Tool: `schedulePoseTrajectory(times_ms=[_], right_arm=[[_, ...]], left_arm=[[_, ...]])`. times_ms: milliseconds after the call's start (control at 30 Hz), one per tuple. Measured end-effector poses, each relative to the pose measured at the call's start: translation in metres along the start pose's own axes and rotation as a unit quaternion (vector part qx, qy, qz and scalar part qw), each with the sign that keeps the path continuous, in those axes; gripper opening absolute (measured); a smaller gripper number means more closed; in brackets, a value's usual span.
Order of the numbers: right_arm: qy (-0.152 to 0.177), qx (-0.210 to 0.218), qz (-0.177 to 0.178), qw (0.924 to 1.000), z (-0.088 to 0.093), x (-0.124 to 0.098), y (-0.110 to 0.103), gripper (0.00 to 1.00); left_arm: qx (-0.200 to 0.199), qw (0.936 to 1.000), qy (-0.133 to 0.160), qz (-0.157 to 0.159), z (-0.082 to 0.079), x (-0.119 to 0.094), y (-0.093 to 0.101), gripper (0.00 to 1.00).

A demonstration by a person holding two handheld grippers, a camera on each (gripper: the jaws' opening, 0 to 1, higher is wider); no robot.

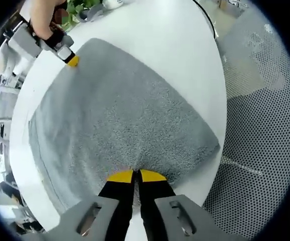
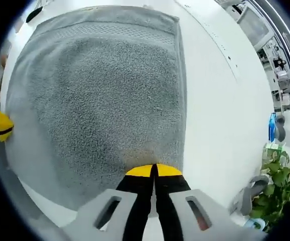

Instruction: Fold the towel on the table until its edges align and the towel forms a compact rectangular stack.

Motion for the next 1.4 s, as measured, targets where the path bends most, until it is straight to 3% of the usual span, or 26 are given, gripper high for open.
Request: schedulePoseTrajectory(times_ms=[367,567,867,1167,1400], right_arm=[[0.037,0.036,-0.016,0.9986,0.020,-0.003,-0.008,0.00],[0.045,0.007,0.007,0.9989,0.030,-0.001,-0.022,0.00],[0.054,0.002,0.031,0.9981,0.037,0.000,-0.034,0.00],[0.065,-0.015,0.043,0.9968,0.047,-0.001,-0.043,0.00],[0.067,-0.015,0.048,0.9965,0.052,-0.001,-0.050,0.00]], left_arm=[[-0.048,0.9987,-0.012,0.011,0.014,0.001,-0.011,0.03],[-0.070,0.9974,-0.014,0.013,0.020,0.002,-0.013,0.03],[-0.063,0.9978,-0.021,0.002,0.024,0.000,-0.012,0.03],[-0.062,0.9981,0.008,-0.002,0.035,-0.001,-0.014,0.03],[-0.068,0.9976,0.007,0.001,0.037,0.001,-0.017,0.03]])
Point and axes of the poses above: the point that each gripper's makers call its tool centre point, and the gripper's own axes: x roughly forward along the fingers, y roughly to its right, z roughly out of its underside, the point moved 9 cm from there along -x, roughly backward along the fingers, and after that the axes turned 13 degrees about -z, right-handed, at the moved point
